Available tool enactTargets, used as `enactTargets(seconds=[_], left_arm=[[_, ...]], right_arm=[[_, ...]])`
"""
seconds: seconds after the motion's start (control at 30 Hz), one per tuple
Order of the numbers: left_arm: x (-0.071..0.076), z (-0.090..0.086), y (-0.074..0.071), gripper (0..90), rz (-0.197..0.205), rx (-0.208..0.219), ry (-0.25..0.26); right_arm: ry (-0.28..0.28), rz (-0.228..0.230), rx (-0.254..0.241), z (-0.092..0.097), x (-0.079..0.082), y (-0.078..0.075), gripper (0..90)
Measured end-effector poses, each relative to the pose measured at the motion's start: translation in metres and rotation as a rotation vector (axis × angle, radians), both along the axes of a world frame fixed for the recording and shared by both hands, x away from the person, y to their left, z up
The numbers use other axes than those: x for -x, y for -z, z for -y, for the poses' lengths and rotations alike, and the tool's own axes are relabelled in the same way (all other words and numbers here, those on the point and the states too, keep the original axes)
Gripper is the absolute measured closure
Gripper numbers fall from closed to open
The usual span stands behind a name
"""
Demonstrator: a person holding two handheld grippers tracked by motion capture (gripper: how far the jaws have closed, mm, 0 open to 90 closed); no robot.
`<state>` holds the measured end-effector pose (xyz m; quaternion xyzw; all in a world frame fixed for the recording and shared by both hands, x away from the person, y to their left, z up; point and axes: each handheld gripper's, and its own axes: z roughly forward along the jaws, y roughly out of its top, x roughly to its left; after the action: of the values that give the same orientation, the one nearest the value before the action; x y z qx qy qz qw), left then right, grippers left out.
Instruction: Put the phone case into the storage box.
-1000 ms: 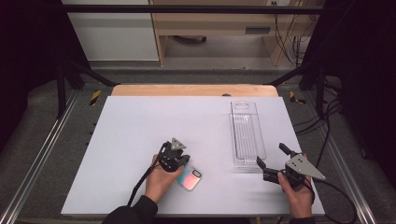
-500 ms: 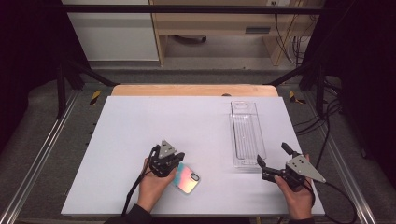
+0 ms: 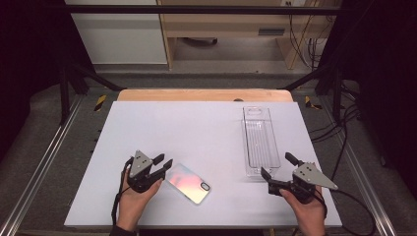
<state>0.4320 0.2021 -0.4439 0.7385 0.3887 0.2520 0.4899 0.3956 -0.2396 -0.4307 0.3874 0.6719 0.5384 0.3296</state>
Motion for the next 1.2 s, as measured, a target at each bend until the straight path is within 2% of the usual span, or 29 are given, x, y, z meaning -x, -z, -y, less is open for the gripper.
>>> enactTargets(seconds=[0.03, 0.07, 0.1, 0.17, 0.27, 0.3, 0.37, 0.47, 0.57, 0.6, 0.63, 0.67, 0.73, 0.83, 0.9, 0.93, 0.97, 1.0, 1.07, 1.2], left_arm=[[0.001, -0.003, 0.000, 55.7, 0.011, 0.009, -0.005], [0.003, -0.007, 0.000, 51.5, 0.023, 0.010, -0.007], [0.004, -0.009, 0.000, 41.7, 0.033, 0.016, -0.011], [0.008, -0.017, 0.000, 34.1, 0.061, 0.037, -0.014], [0.011, -0.022, 0.001, 24.2, 0.077, 0.050, -0.020], [0.013, -0.024, 0.001, 24.2, 0.087, 0.053, -0.026], [0.016, -0.030, 0.001, 14.9, 0.095, 0.065, -0.029], [0.025, -0.040, 0.003, 8.2, 0.107, 0.082, -0.037], [0.032, -0.046, 0.007, 4.7, 0.120, 0.091, -0.049], [0.037, -0.052, 0.013, 4.0, 0.122, 0.102, -0.047], [0.038, -0.054, 0.015, 3.6, 0.119, 0.096, -0.049], [0.038, -0.054, 0.015, 3.4, 0.119, 0.096, -0.049], [0.036, -0.056, 0.017, 3.5, 0.113, 0.101, -0.061], [0.035, -0.062, 0.015, 3.5, 0.136, 0.118, -0.074], [0.035, -0.066, 0.016, 3.1, 0.133, 0.126, -0.077], [0.035, -0.066, 0.016, 3.0, 0.133, 0.126, -0.077], [0.034, -0.068, 0.017, 3.0, 0.133, 0.131, -0.081], [0.034, -0.068, 0.017, 3.0, 0.133, 0.131, -0.081], [0.034, -0.068, 0.017, 2.8, 0.134, 0.133, -0.076], [0.033, -0.069, 0.017, 2.7, 0.132, 0.128, -0.072]], right_arm=[[0.000, 0.000, 0.000, 0.000, 0.000, 0.000, 4.6], [-0.006, 0.003, 0.005, -0.004, 0.001, -0.002, 4.7], [-0.017, -0.002, 0.020, -0.011, 0.001, -0.006, 4.6], [-0.038, -0.003, 0.026, -0.019, 0.001, -0.009, 4.2], [-0.067, -0.015, 0.035, -0.029, 0.001, -0.014, 3.9], [-0.067, -0.015, 0.035, -0.029, 0.001, -0.014, 3.9], [-0.093, -0.044, 0.068, -0.040, -0.001, -0.017, 3.6], [-0.131, -0.084, 0.074, -0.054, -0.002, -0.020, 3.1], [-0.178, -0.110, 0.096, -0.070, -0.001, -0.020, 3.1], [-0.196, -0.121, 0.108, -0.075, -0.001, -0.019, 3.2], [-0.209, -0.135, 0.116, -0.081, -0.001, -0.018, 3.3], [-0.209, -0.135, 0.116, -0.081, -0.001, -0.018, 3.3], [-0.238, -0.159, 0.139, -0.092, -0.002, -0.015, 3.6], [-0.274, -0.190, 0.160, -0.108, -0.002, -0.011, 3.8], [-0.300, -0.212, 0.186, -0.122, -0.003, -0.006, 3.7], [-0.300, -0.212, 0.186, -0.122, -0.003, -0.006, 3.7], [-0.314, -0.236, 0.196, -0.130, -0.004, -0.002, 3.8], [-0.314, -0.236, 0.196, -0.130, -0.004, -0.002, 3.8], [-0.334, -0.272, 0.206, -0.141, -0.006, 0.005, 4.1], [-0.353, -0.308, 0.226, -0.153, -0.008, 0.014, 4.6]])
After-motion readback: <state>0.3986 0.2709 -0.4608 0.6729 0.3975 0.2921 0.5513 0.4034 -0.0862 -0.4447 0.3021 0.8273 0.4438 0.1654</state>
